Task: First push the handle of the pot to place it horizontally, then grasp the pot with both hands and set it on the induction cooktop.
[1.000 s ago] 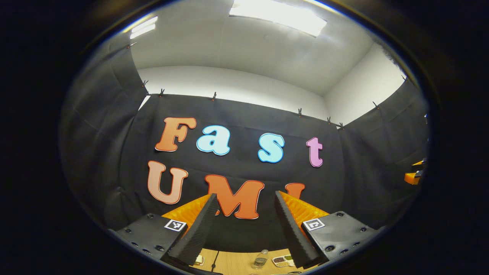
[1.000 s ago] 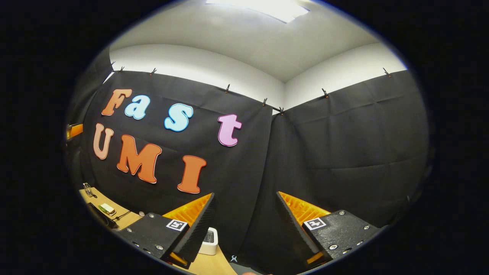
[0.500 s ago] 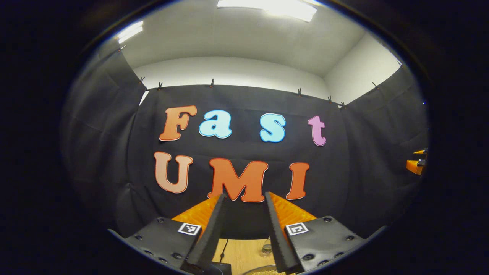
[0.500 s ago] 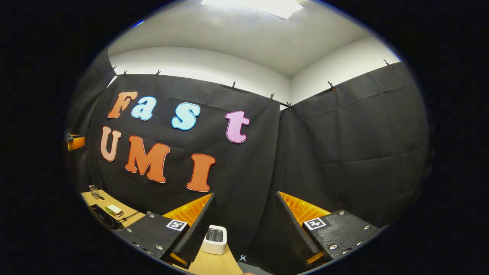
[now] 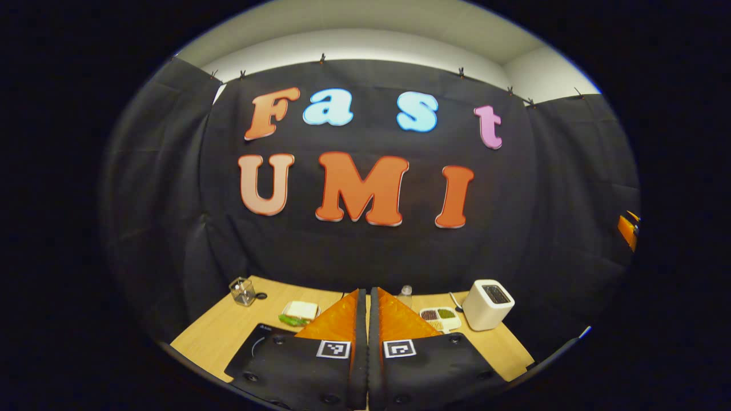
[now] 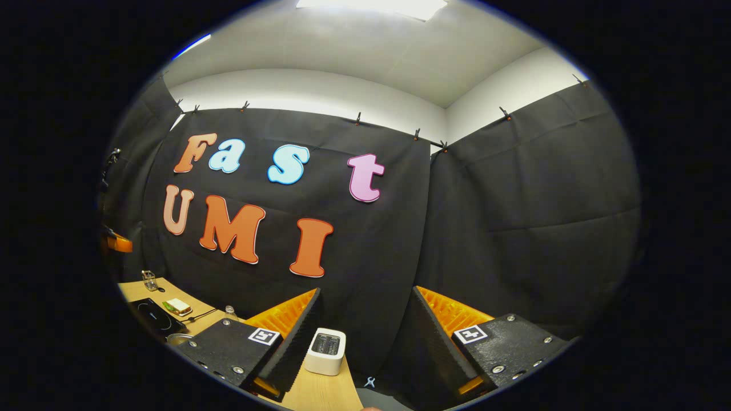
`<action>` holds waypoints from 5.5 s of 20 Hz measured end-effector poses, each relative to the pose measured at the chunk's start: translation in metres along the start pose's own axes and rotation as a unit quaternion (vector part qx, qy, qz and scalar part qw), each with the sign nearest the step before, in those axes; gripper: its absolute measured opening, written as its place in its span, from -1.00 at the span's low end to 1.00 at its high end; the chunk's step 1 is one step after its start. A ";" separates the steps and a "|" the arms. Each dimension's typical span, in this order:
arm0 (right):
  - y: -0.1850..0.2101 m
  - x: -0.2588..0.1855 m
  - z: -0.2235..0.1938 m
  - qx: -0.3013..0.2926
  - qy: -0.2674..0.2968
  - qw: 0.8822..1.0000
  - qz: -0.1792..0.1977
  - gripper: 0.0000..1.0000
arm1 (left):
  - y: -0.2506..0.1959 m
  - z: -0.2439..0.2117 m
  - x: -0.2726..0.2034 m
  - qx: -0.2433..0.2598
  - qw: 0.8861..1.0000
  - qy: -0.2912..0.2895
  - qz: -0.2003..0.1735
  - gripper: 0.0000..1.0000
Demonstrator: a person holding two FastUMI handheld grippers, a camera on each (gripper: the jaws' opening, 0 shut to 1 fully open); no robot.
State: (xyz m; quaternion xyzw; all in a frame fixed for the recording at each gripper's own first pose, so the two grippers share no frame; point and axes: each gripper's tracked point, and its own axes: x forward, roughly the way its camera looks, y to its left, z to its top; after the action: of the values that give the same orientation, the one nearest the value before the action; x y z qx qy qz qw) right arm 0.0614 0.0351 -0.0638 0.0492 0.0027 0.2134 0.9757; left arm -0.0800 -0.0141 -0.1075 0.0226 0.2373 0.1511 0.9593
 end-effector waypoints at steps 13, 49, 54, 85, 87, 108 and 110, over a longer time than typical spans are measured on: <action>-0.007 0.001 -0.060 0.011 0.049 0.998 0.022 0.90 | -0.018 -0.241 -0.028 -0.089 0.931 0.350 0.048 -0.85; 0.049 -0.035 -0.133 0.020 0.179 0.981 -0.075 0.91 | 0.049 -0.364 0.034 0.020 0.864 0.500 0.061 -0.84; 0.057 -0.032 -0.151 0.027 0.205 0.975 -0.081 0.91 | 0.049 -0.360 0.055 0.047 0.876 0.478 0.049 -0.84; 0.287 0.007 -0.318 0.078 0.401 0.907 0.100 0.92 | 0.032 -0.285 0.114 0.079 0.940 0.330 -0.025 -0.57; 0.295 0.011 -0.327 0.075 0.413 0.901 0.108 0.92 | 0.032 -0.281 0.121 0.066 0.944 0.323 -0.024 -0.30; 0.327 0.012 -0.462 -0.020 0.550 0.828 0.106 0.85 | 0.024 -0.349 0.188 0.019 0.927 0.371 -0.049 0.53; 0.333 0.011 -0.465 -0.017 0.553 0.825 0.110 0.82 | 0.023 -0.354 0.189 0.017 0.926 0.374 -0.042 0.46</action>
State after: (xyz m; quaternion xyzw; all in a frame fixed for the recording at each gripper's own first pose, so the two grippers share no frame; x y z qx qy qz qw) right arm -0.0790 0.3847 -0.4942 -0.0934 0.5332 0.3112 0.7811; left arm -0.0907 0.0547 -0.5033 -0.0293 0.5820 0.1037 0.8060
